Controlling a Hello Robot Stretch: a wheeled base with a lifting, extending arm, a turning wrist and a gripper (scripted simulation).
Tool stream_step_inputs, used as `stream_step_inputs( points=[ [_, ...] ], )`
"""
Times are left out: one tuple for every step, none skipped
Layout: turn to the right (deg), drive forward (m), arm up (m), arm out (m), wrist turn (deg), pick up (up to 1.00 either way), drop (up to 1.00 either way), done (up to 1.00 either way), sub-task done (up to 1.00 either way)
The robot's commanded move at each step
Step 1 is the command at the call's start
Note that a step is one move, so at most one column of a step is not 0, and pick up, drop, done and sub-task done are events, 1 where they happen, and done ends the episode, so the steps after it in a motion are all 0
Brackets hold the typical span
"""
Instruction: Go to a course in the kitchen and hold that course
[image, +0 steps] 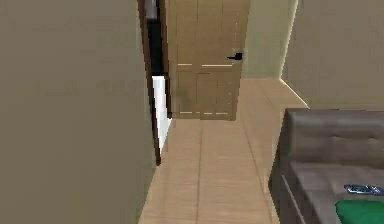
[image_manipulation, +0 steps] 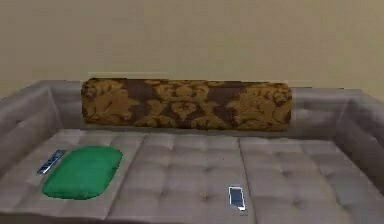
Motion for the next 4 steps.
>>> stream_step_inputs(
  points=[
    [0.0, 1.00, 0.00, 0.00, 0.0, 0.00, 0.00, 0.00, 0.00],
    [0.0, 1.00, 0.00, 0.00, 0.0, 0.00, 0.00, 0.00, 0.00],
    [-45.0, 0.00, 0.00, 0.00, 0.0, 0.00, 0.00, 0.00, 0.00],
    [-36.0, 0.00, 0.00, 0.00, 0.0, 0.00, 0.00, 0.00, 0.00]
  ],
)
